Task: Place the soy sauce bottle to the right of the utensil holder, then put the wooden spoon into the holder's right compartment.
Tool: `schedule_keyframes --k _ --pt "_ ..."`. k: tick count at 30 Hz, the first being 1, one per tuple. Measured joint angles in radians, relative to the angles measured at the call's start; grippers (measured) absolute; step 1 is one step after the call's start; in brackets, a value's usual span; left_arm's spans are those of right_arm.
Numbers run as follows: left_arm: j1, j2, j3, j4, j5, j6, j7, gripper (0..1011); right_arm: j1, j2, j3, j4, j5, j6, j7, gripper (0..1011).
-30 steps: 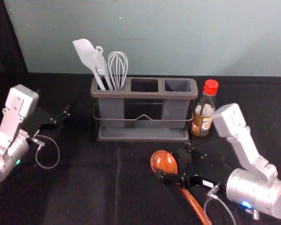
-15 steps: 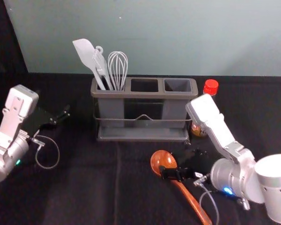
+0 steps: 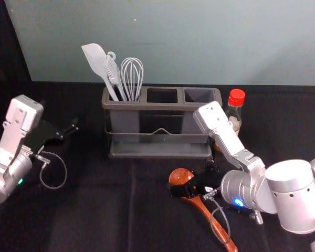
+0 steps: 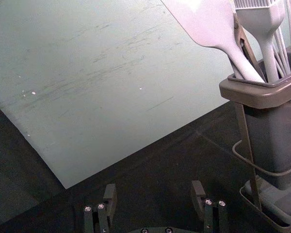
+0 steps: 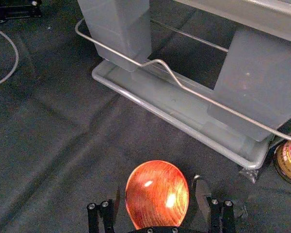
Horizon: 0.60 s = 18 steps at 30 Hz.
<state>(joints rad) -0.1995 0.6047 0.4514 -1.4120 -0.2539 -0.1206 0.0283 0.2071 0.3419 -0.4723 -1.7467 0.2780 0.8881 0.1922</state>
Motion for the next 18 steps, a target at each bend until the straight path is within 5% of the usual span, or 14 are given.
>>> schedule_keyframes --k 18 --pt "0.000 0.000 0.000 0.000 0.000 0.000 0.000 1005 0.021 -0.035 -0.015 0.031 -0.061 0.014 0.006 1004"
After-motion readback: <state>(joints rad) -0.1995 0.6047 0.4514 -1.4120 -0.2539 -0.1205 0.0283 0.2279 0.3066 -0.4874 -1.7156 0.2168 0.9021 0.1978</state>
